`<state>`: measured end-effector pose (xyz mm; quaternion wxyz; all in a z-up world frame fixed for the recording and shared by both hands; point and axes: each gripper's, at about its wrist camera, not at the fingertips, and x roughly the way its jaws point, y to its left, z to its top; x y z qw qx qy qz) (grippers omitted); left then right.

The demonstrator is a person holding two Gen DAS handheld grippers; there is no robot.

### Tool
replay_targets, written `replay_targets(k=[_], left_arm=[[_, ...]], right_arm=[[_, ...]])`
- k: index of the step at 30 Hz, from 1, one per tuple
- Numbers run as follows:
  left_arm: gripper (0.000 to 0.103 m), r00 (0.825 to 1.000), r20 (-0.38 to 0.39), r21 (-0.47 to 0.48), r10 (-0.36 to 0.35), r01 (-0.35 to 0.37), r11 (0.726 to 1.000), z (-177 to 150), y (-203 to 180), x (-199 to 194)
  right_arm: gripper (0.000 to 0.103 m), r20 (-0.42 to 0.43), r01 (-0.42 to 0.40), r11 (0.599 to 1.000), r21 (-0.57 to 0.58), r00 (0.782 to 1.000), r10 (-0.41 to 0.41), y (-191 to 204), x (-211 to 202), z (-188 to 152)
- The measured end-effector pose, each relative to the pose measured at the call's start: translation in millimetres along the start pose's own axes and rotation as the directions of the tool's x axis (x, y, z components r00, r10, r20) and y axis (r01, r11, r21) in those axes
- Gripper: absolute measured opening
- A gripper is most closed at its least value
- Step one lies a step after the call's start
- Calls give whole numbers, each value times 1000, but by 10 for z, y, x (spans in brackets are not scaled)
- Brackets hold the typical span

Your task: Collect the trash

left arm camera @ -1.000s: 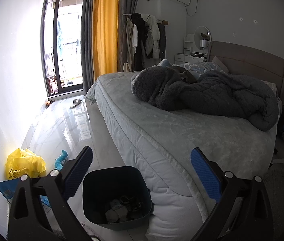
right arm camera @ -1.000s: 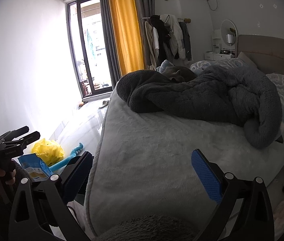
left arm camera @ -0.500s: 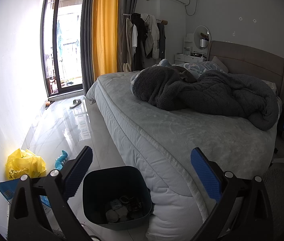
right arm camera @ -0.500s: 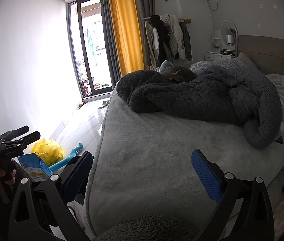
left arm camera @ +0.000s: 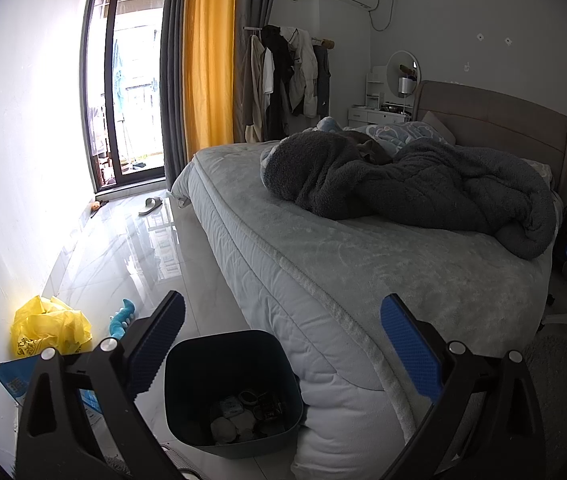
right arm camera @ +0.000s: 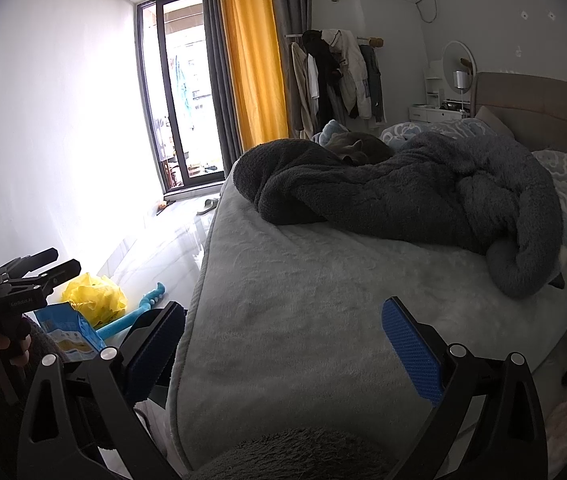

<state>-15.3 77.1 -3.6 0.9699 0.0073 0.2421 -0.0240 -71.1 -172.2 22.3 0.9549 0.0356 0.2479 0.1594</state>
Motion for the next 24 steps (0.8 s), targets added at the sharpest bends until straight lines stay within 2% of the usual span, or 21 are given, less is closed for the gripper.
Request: replay_targets(k=[24], left_arm=[[100,1000,0,0,0,0,1000,8,1,-3]], right_arm=[[100,0,-1,1000,-3,1000,1,-13,10,11]])
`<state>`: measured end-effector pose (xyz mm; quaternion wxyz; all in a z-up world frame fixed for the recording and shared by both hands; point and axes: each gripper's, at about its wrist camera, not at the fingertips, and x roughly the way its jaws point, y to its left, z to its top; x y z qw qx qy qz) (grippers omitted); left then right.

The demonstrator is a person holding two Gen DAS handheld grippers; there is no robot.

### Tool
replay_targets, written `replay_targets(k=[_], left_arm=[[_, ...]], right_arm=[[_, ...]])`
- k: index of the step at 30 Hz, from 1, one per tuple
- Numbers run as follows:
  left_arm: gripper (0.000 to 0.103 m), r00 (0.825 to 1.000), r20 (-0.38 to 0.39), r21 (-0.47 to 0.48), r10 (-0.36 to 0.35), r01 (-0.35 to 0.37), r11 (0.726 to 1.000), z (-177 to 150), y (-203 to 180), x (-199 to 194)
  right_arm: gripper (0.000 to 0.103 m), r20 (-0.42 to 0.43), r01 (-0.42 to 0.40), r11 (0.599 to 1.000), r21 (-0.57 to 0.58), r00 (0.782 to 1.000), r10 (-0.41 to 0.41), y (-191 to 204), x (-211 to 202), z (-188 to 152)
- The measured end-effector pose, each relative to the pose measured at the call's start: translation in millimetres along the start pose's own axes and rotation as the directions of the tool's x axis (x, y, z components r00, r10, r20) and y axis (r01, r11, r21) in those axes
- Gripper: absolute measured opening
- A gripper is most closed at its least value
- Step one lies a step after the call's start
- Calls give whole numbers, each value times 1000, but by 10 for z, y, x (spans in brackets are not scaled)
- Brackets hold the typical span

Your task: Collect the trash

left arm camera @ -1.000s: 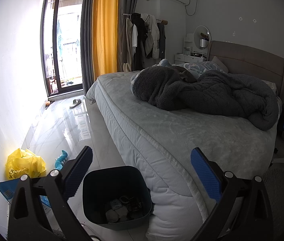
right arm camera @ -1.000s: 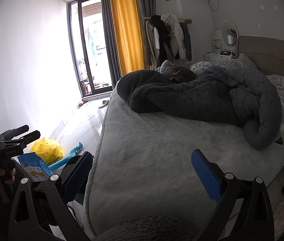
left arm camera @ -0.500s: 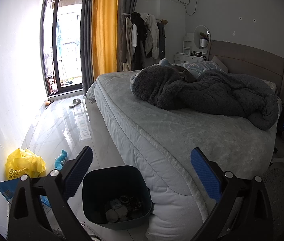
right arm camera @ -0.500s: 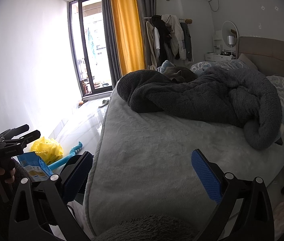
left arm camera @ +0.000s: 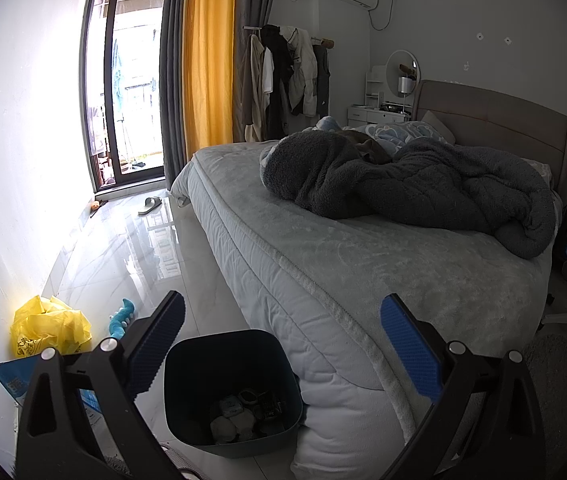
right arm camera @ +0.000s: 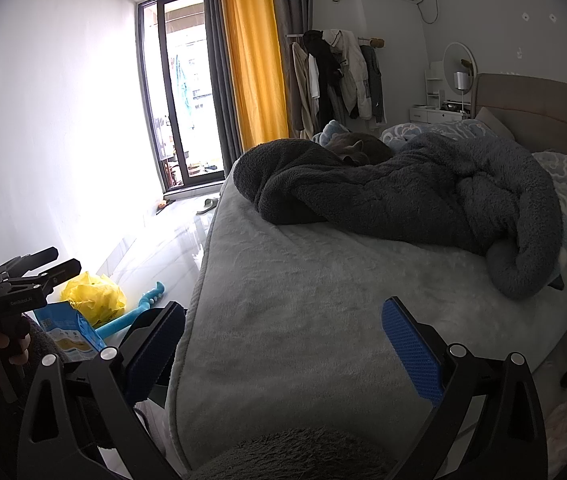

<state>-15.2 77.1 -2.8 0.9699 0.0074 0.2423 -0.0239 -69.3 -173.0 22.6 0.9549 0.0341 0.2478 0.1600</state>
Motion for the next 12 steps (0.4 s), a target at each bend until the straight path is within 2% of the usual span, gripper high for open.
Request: replay_targets(k=[12], left_arm=[[100,1000,-4,1,0,0,1000,-36,6,18]], right_arm=[[100,0,0,1000,-1,1000,0,-4,2,2]])
